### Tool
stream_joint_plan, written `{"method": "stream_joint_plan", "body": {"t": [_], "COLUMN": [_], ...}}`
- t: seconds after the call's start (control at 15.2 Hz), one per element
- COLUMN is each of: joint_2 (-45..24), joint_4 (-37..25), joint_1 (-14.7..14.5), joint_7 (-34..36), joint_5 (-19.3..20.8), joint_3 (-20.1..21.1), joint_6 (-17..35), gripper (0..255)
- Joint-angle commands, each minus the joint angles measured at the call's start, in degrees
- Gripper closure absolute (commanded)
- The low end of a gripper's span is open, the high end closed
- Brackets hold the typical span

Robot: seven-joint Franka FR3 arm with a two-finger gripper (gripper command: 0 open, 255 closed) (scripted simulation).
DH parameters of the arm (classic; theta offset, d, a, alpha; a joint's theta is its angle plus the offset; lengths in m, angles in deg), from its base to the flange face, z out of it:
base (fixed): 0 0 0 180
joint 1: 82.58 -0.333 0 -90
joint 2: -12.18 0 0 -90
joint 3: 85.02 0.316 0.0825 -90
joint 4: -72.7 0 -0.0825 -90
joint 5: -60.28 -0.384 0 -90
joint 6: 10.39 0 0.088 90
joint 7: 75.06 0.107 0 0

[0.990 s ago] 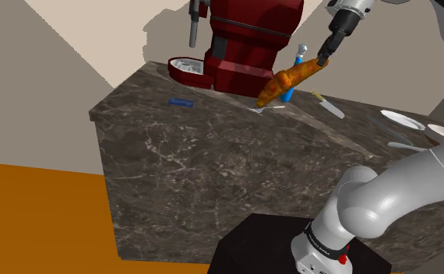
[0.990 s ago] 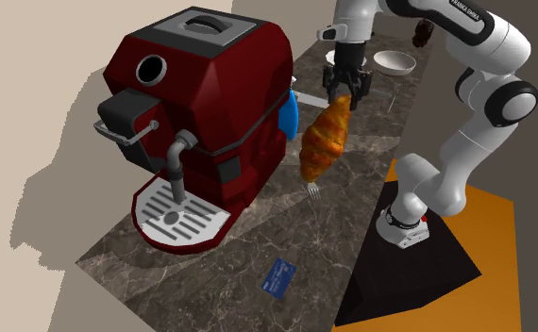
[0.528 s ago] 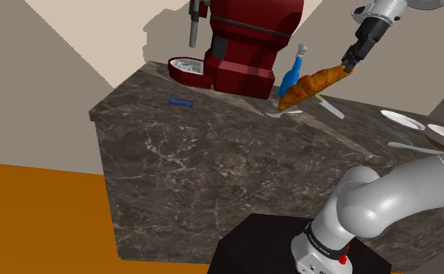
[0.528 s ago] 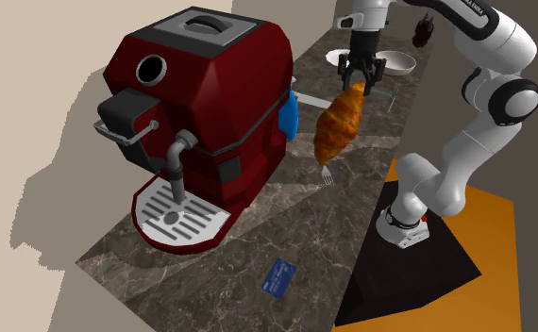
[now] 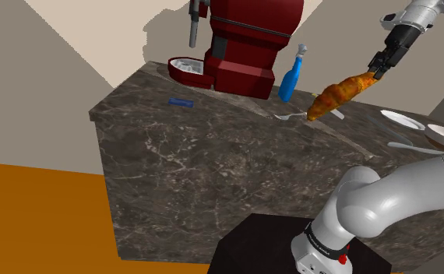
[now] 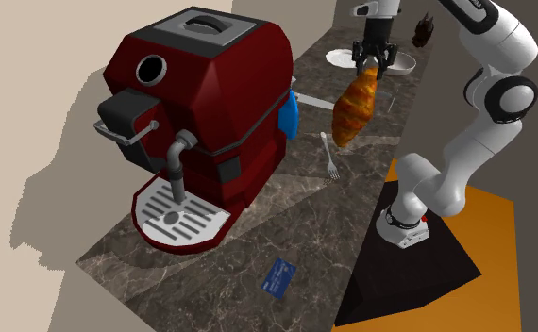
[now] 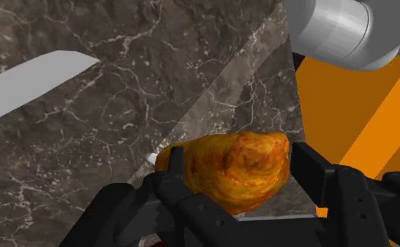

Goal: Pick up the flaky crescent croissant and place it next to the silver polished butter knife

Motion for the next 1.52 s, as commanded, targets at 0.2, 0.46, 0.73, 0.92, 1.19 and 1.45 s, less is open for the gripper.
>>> {"method": "stream_joint_plan", "body": {"t": [0.2, 0.46, 0.73, 0.92, 1.19, 1.45], "joint_2": [1.53, 4.20, 6.59, 8.28, 10.48, 12.24], "joint_4": [-0.15, 5.42, 10.53, 14.11, 18.59, 22.82], "joint_1": [0.14, 1.66, 2.92, 3.65, 4.32, 5.24], "joint_7": [-4.38, -3.80, -3.38, -3.08, -2.62, -2.51], "joint_5": [3.33, 4.27, 5.19, 5.92, 7.01, 7.94], "joint_3": [-3.13, -2.03, -1.41, -1.20, -1.23, -1.43], "joint_6": [-0.71, 2.30, 5.14, 7.17, 9.75, 12.32], "gripper": [255, 255, 255, 255, 255, 255]}}
